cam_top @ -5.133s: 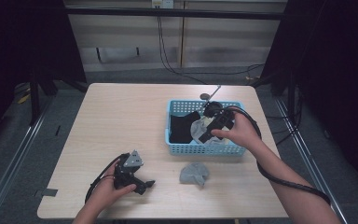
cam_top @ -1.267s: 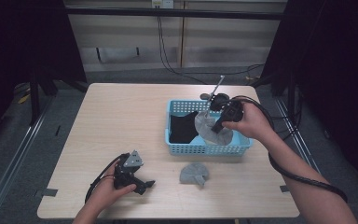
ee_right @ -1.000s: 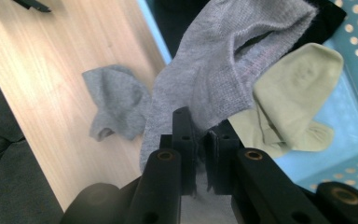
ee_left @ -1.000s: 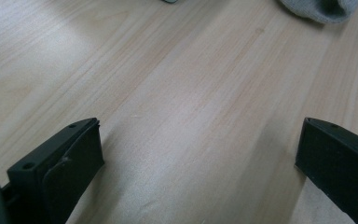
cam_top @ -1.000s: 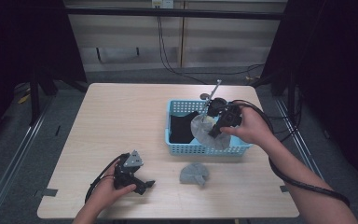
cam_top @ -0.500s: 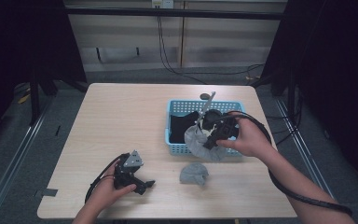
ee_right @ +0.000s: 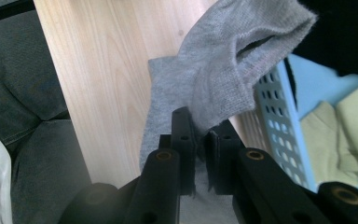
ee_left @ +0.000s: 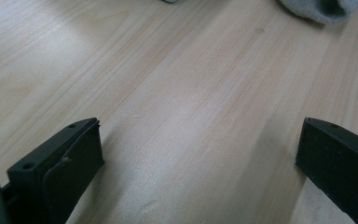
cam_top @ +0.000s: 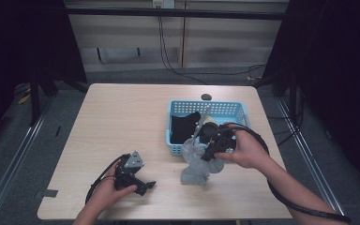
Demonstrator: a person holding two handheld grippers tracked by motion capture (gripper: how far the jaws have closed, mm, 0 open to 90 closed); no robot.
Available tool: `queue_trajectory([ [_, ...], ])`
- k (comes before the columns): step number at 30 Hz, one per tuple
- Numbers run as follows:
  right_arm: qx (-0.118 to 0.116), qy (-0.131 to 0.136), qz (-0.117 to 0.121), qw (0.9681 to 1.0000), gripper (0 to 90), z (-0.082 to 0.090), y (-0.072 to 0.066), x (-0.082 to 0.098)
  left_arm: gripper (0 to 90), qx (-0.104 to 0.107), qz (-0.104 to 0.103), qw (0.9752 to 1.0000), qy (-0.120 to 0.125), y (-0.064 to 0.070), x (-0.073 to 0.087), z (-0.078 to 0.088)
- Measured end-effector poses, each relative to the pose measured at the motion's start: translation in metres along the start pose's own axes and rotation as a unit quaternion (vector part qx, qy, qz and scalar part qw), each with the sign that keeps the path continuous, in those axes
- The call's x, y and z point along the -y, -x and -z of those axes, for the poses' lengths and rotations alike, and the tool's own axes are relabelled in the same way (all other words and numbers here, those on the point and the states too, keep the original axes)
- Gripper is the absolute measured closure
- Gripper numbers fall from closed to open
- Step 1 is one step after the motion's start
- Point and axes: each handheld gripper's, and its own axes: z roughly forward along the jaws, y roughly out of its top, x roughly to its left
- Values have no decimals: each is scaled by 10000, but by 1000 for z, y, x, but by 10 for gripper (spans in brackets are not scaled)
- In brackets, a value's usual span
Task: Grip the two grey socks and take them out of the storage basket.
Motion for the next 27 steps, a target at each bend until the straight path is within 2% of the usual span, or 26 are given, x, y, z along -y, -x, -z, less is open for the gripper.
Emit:
queue_trajectory([
  [6,-94,-66,78,9999,828,-16,-6,-2,0,1,-3,10000,4,0,0,0],
  [9,-108,-82,191,9997,828,-22,-8,-4,0,8,5,10000,14,0,0,0],
  [18,-264,-77,220,9994,826,-38,-13,-7,0,-1,-1,10000,-1,0,0,0],
  [27,-307,-127,300,9990,817,-51,-19,-7,0,1,1,10000,-1,0,0,0],
])
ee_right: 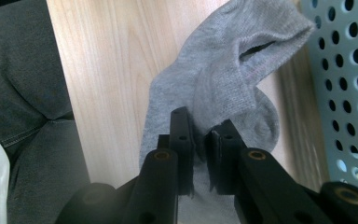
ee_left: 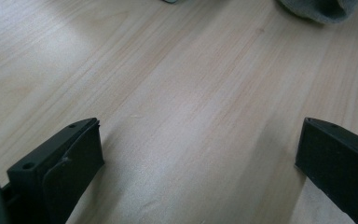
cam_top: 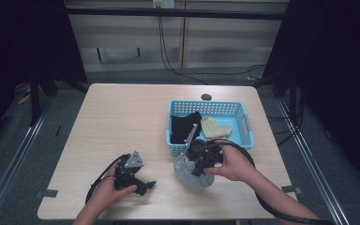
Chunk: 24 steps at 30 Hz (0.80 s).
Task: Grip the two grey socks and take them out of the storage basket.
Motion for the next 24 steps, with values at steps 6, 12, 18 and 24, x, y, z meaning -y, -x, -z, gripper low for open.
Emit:
queue_trajectory([
  [6,-3,-44,35,10000,813,-6,-2,-2,0,1,-1,10000,0,0,0,0],
  [12,-39,-41,86,9999,802,-13,-6,-6,0,0,-2,10000,-1,0,0,0],
  [18,-28,71,38,10000,688,-15,-6,-6,0,1,-2,10000,0,0,0,0],
  [24,-64,166,-156,9997,570,-11,-3,-2,0,5,-10,10000,14,0,0,0],
])
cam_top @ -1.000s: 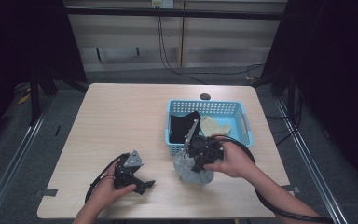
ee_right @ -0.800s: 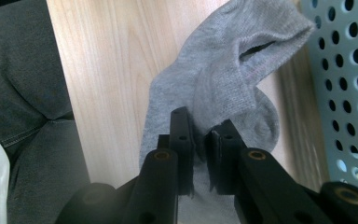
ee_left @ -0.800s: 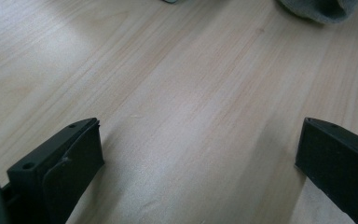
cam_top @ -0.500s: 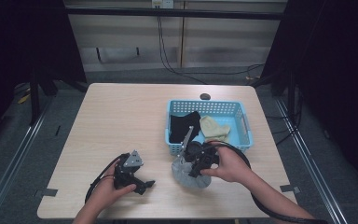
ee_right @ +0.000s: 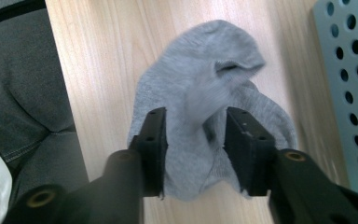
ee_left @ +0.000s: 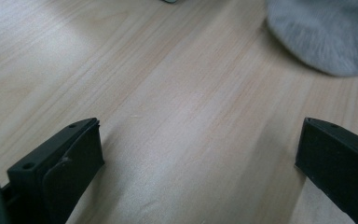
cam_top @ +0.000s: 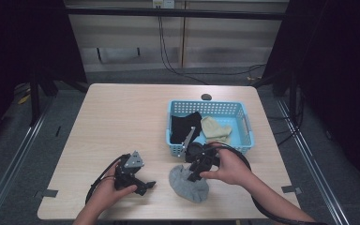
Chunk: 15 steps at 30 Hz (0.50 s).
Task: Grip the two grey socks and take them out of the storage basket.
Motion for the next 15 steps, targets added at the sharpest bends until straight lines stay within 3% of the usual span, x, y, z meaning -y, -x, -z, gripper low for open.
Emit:
queue_trajectory([
  [12,65,112,-131,9998,414,6,2,15,0,-6,11,10000,-10,0,0,0],
  [15,121,207,-347,9991,375,9,3,23,0,-6,9,10000,-10,0,0,0],
])
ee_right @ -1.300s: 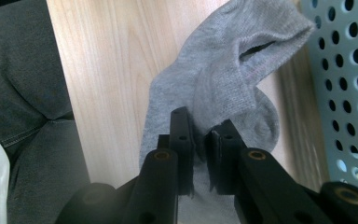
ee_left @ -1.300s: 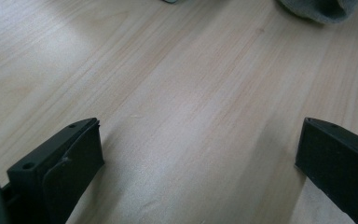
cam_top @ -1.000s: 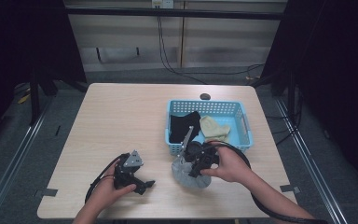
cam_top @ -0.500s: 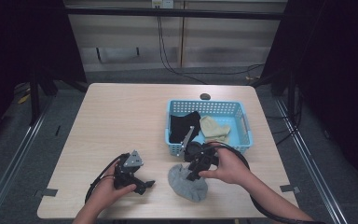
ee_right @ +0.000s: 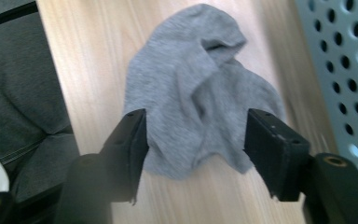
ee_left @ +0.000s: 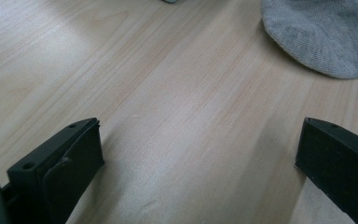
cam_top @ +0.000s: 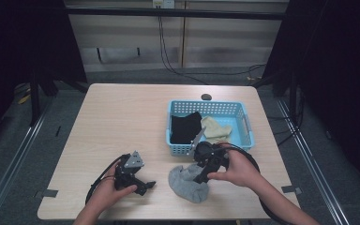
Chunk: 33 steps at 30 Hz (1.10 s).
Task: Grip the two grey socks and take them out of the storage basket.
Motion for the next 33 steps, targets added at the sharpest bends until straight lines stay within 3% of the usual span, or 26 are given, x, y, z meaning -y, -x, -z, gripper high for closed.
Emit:
queue_trajectory([
  [11,76,112,-245,9996,337,2,9,30,0,14,-29,10000,4,0,0,0],
  [15,70,275,-343,9990,334,2,13,42,0,11,-30,10000,2,0,0,0],
  [23,117,356,-544,9978,319,-5,23,67,0,11,-35,10000,7,0,0,0],
  [29,146,643,-673,9956,308,-11,33,87,0,11,-31,10000,7,0,0,0],
  [33,158,655,-721,9951,305,-17,36,96,0,13,-30,10000,-4,0,0,0],
])
